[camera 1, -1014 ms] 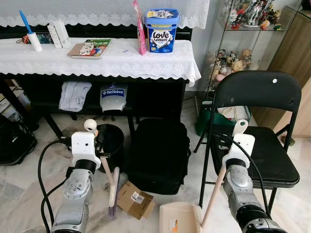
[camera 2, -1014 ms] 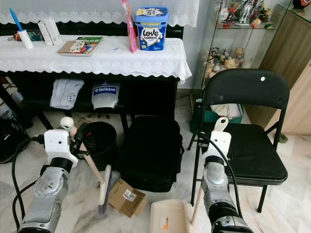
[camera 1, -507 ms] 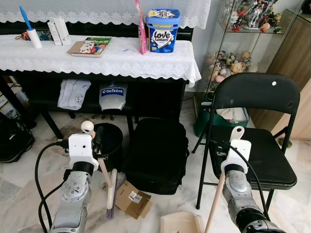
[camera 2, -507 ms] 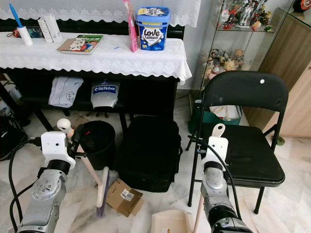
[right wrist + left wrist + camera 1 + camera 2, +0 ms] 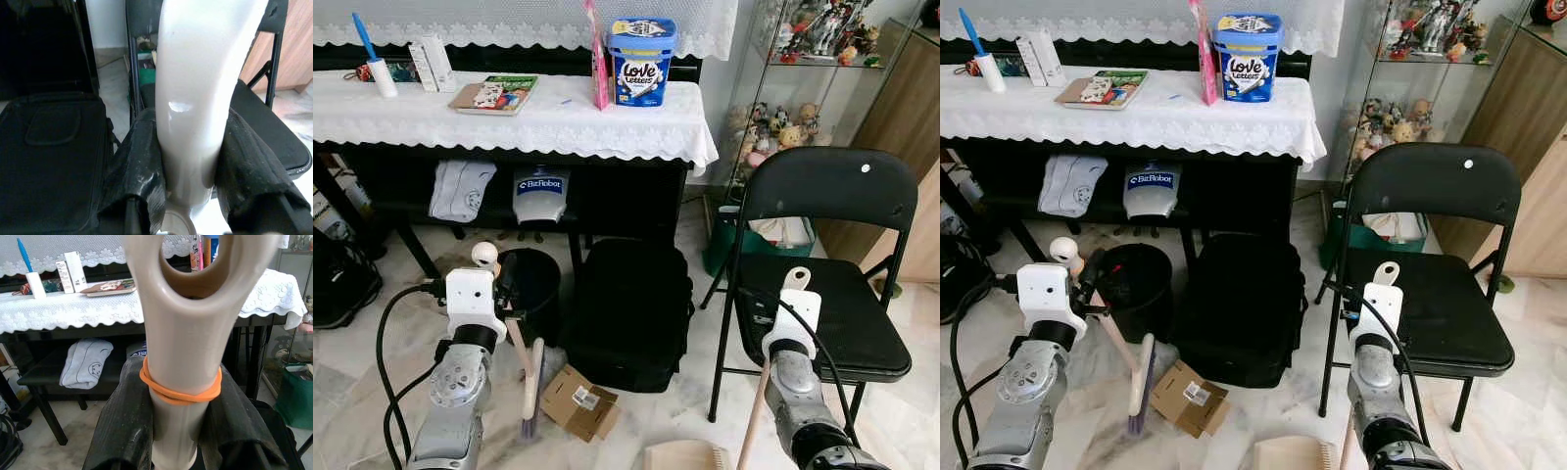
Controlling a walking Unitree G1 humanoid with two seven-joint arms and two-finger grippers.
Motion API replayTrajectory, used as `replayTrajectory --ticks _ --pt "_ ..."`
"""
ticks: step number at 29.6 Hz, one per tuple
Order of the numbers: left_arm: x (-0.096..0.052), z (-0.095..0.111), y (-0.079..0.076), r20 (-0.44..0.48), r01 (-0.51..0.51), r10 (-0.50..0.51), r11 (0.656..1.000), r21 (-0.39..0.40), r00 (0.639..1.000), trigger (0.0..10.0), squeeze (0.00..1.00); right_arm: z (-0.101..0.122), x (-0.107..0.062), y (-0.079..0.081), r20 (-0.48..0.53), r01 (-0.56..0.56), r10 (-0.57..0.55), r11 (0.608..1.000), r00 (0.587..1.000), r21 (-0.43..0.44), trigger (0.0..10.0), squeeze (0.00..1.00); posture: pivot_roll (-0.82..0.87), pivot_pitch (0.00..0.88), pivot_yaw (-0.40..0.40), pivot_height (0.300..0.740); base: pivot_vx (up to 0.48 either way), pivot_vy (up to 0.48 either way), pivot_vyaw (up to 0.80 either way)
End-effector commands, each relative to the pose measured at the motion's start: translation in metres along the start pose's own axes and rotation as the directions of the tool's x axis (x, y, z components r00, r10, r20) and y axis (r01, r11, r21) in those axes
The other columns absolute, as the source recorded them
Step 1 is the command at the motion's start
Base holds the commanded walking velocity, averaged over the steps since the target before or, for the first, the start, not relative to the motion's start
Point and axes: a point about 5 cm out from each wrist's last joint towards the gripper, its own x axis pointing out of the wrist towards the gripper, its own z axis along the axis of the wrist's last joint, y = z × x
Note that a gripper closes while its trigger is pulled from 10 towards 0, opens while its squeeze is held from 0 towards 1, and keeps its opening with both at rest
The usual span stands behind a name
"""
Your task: Sweep floor
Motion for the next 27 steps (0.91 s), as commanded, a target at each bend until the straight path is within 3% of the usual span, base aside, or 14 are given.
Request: replayTrajectory --ticks 1,13,27 --pt "0.007 0.011 0.002 0.046 0.008 -0.008 1.000 0.013 0.999 10.0 0.00 -0.008 -0.002 0.000 -0.051 0.002 -0.002 1.000 0.999 0.008 10.0 0.00 0.06 0.000 -0.004 0.740 0.000 0.000 0.00" --pt "0.007 0.011 0.002 0.039 0.013 -0.014 1.000 0.016 0.999 10.0 0.00 -0.017 -0.004 0.001 -0.152 -0.044 0.050 0.998 0.987 0.044 10.0 0.00 0.07 0.000 -0.007 0.740 0.000 0.000 0.00" --pt "0.009 0.012 0.001 0.038 0.027 -0.027 1.000 0.015 0.999 10.0 0.00 -0.012 -0.013 0.018 -0.164 -0.262 0.270 0.963 0.949 0.065 10.0 0.00 0.07 0.000 -0.004 0.740 0.000 0.000 0.00"
